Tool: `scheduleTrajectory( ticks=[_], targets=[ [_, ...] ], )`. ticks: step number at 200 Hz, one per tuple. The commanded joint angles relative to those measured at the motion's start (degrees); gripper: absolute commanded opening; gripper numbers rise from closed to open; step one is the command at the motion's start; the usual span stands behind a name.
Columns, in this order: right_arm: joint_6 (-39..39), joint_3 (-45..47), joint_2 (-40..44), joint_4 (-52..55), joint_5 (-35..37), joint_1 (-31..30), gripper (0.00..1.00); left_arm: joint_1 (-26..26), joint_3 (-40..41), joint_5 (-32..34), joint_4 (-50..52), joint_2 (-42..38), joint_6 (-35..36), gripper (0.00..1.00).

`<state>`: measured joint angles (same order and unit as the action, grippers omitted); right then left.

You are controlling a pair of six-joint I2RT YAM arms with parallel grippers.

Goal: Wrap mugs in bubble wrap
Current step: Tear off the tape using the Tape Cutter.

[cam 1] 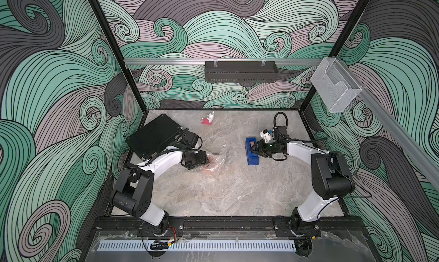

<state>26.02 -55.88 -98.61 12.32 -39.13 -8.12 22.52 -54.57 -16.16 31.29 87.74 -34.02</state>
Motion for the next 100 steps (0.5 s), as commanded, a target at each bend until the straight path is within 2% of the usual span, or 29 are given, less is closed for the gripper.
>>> scheduleTrajectory(
  ticks=[1, 100],
  targets=[
    [1.07, 1.03, -0.45, -0.97, -0.63, 0.22, 0.35, -0.16, 0.16, -0.71, 1.03, -1.26, 0.36, 0.69],
    [4.57, 3.65, 0.23, -5.72, -3.93, 2.13, 0.18, -0.19, 0.49, -0.80, 0.97, -1.35, 0.34, 0.69]
  ],
)
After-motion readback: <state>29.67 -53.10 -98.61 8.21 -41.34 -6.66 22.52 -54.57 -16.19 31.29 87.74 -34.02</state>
